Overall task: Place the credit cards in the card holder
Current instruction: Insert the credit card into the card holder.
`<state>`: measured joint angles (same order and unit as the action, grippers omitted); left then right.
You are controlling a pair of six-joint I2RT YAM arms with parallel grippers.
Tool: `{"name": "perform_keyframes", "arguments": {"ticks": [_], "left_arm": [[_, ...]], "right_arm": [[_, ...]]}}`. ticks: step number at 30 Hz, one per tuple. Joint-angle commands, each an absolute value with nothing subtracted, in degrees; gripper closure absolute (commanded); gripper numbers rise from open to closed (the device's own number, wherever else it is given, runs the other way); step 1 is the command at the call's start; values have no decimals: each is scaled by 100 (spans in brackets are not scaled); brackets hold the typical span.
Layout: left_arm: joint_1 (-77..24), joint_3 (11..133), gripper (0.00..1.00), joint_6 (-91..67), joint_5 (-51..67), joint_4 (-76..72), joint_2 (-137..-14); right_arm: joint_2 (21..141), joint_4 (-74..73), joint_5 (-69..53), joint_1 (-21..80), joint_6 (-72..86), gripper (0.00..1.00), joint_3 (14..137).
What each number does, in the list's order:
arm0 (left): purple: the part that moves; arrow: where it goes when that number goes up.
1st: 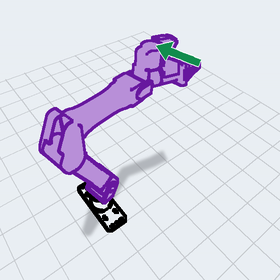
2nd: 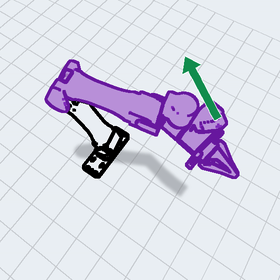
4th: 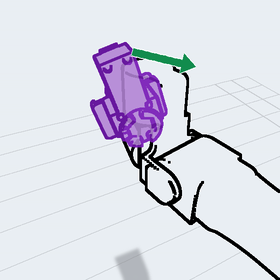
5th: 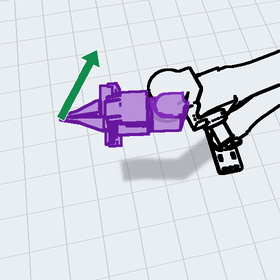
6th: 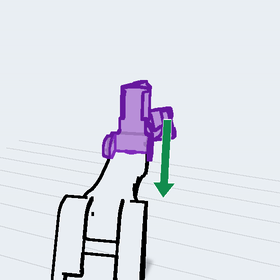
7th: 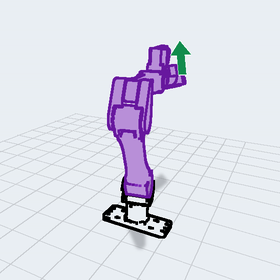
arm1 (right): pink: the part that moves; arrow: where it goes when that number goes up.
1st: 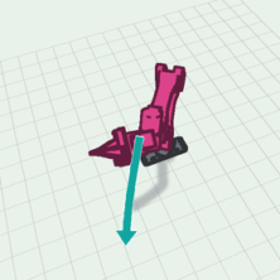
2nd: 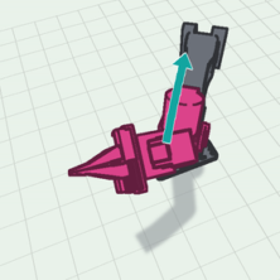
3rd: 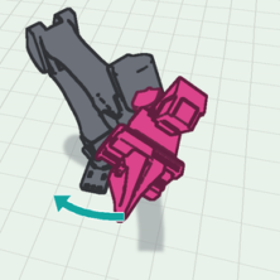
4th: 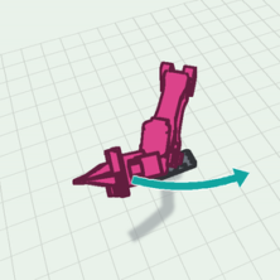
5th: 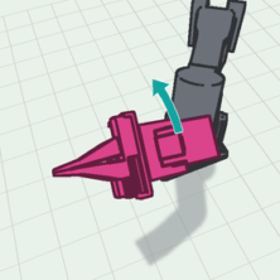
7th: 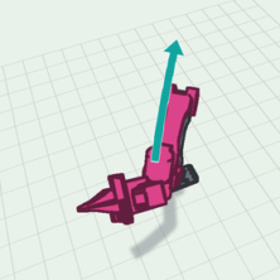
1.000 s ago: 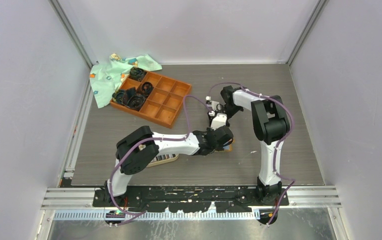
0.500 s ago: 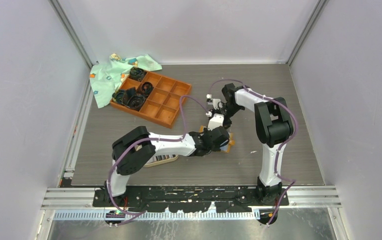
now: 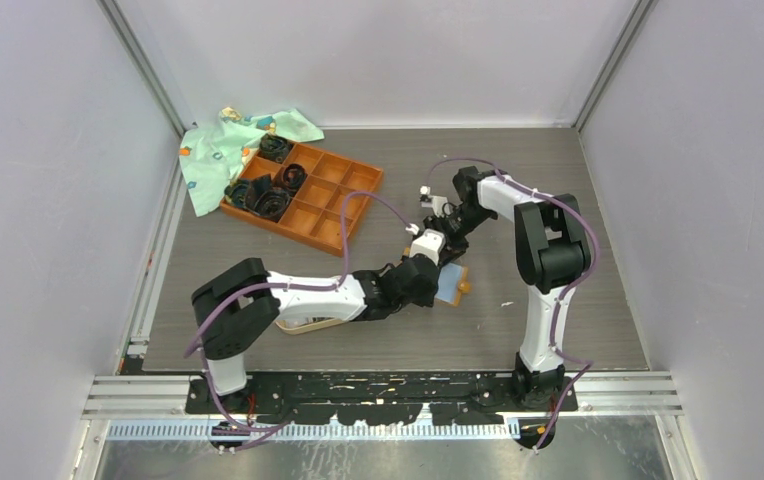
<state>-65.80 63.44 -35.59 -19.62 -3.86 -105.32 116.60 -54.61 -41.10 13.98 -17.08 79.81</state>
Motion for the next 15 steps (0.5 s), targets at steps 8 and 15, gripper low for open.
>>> {"name": "perform_keyframes", "arguments": {"ticks": [8,15], "left_arm": [[-6113,6065,71,-3436,-1482,-684,-9759],[-5706,6093,70,-3793,-1265,-493,-9840]], "right_arm": [[11647,-5749,-4551,1213,-1506,55,8113],[11627,-5719,-4444,1076,-1412,55,8109]]}}
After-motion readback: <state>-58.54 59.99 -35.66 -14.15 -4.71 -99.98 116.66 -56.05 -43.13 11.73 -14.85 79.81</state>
